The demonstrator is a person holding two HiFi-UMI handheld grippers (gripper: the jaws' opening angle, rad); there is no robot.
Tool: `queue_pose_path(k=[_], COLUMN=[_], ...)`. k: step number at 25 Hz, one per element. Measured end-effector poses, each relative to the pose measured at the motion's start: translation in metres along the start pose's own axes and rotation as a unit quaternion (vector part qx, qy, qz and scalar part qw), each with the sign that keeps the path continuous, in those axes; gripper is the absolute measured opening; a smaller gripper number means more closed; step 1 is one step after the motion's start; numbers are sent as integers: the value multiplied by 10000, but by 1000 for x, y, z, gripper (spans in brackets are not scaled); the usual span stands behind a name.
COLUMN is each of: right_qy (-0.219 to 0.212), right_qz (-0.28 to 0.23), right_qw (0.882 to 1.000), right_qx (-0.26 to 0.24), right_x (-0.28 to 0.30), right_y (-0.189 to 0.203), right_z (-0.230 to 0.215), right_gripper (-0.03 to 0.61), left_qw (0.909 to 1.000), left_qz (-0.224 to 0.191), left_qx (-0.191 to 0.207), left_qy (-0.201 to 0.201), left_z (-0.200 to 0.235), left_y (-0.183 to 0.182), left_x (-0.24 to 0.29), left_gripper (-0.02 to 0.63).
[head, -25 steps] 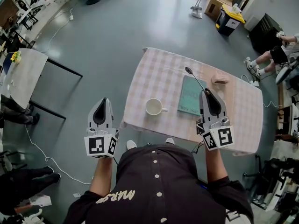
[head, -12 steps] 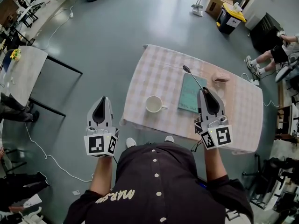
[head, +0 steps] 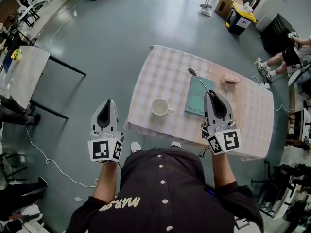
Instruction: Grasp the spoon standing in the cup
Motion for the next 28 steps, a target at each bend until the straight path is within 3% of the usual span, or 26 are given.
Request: queue_pose_path(k=[28], right_qy=[-45], right_qz=[81], right_qw=[9999], right_qx=[-126], right_x=[-3], right_y=[1], right_z=[5], right_gripper=[51], left_qw=[10000], left_qz=[6], left_qx=[-28], left_qy=[88], left_z=[-8], left_y=[-2], left_x=[0], left_gripper=[11])
Point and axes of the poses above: the fingertips, and each gripper's own axes: x forward along the fingers, z to its left, y out of its underside, the point moved 1 cm from there along -x, backward along the fingers, and after that the axes turned 1 degree about -z, right-handed, at the moved point
